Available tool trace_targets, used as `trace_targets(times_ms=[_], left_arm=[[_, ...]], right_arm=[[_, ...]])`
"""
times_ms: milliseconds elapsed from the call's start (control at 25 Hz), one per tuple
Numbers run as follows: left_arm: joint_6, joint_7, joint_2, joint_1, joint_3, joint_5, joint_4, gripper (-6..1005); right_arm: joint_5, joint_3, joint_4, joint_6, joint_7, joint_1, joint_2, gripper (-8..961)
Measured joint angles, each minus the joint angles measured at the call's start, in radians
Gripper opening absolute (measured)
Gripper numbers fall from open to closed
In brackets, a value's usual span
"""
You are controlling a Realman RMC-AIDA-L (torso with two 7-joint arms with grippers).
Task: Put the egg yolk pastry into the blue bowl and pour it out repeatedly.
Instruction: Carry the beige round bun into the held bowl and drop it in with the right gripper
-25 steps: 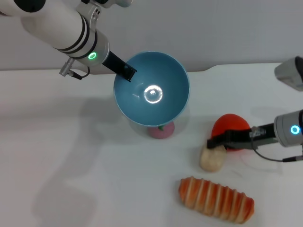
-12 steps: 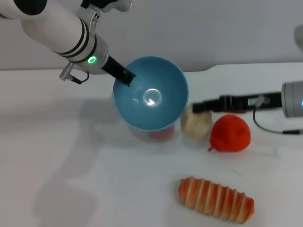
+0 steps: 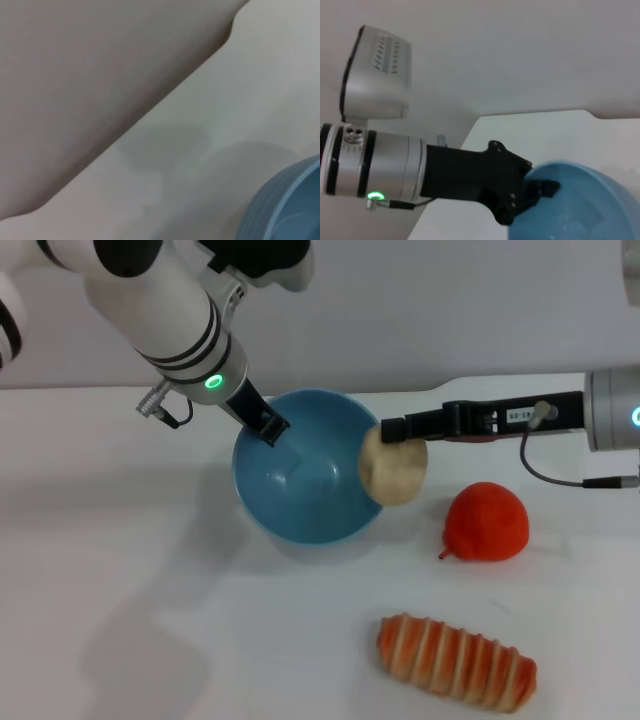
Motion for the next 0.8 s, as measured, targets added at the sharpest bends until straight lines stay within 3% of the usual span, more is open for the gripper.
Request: trace_targets(times_ms=[520, 800], left_arm=[[-0.036, 0.000, 0.000, 0.004, -0.005, -0.004, -0.016, 0], [-0.042, 0.011, 0.000, 0.006, 0.001, -0.034, -0.017, 0]], right_arm=[[0.003, -0.016, 0.070, 0.147, -0.010, 0.028, -0.002, 88], [0.019, -0.029, 0.092, 0.143, -0.046, 0.061, 0.006, 32]])
